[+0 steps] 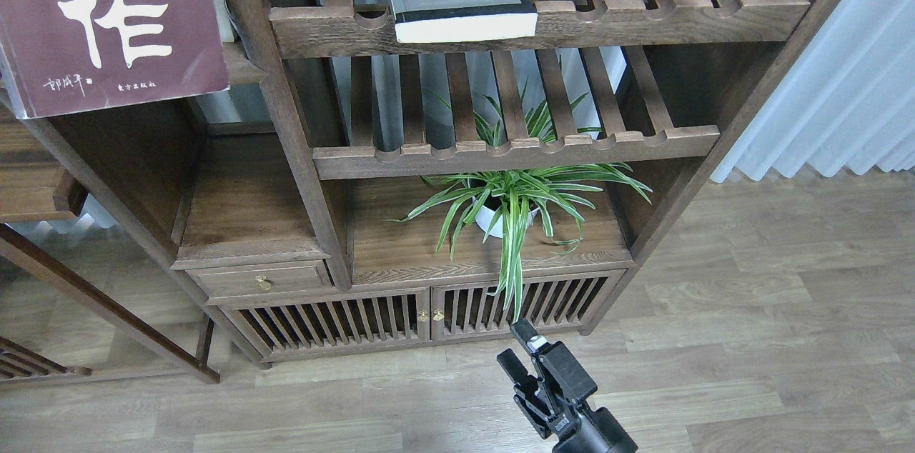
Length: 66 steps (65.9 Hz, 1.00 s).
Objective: Organize books on shelf
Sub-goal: 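Carry the dark red book with the left gripper onto the side shelf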
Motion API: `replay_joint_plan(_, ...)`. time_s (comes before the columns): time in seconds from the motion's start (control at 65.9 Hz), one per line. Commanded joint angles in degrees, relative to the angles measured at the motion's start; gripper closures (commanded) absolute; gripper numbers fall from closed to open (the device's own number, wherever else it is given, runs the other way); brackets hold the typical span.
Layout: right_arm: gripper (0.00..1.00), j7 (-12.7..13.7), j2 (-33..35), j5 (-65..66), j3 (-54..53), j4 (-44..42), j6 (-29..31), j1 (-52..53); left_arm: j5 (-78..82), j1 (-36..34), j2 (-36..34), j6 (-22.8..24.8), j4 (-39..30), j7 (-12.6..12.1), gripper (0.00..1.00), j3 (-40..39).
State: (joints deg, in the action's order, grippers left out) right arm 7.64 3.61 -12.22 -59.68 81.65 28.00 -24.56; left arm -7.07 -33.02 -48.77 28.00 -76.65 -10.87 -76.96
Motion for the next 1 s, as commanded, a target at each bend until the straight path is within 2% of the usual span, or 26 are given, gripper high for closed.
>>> replay_joint_plan(0.0,0.1,0.0,0.0,0.0,-0.1,0.0,0.0,0.0,0.5,-1.5,-1.7,0.0,1.7,-1.0,0.99,-1.5)
replay_joint_plan(0.213,0.1,-0.2,0.0,0.0,-0.1,0.0,0.0,0.5,2.2,-6.4,-2.6,0.0,5.5,-2.7,0.99,-1.4)
replay_joint_plan(0.349,0.1,-0.3,-0.1,-0.1,-0.1,0.0,0.0,0.7,7.9,-12.2,-1.2,0.0,10.0,-2.2,0.98,0.1)
replay_joint_plan(0.577,0.1,-0.4,-0.2,-0.2,-0.2,0.0,0.0,0.8,16.6,-20.2,3.4,0.0,15.5,-1.4,0.99,1.5)
replay_joint_plan(0.987,0.1,-0.4,-1.0,-0.2,-0.2,0.0,0.0,1.4,26.9,-27.0,15.1,0.0,21.3,-0.4,0.99,0.9)
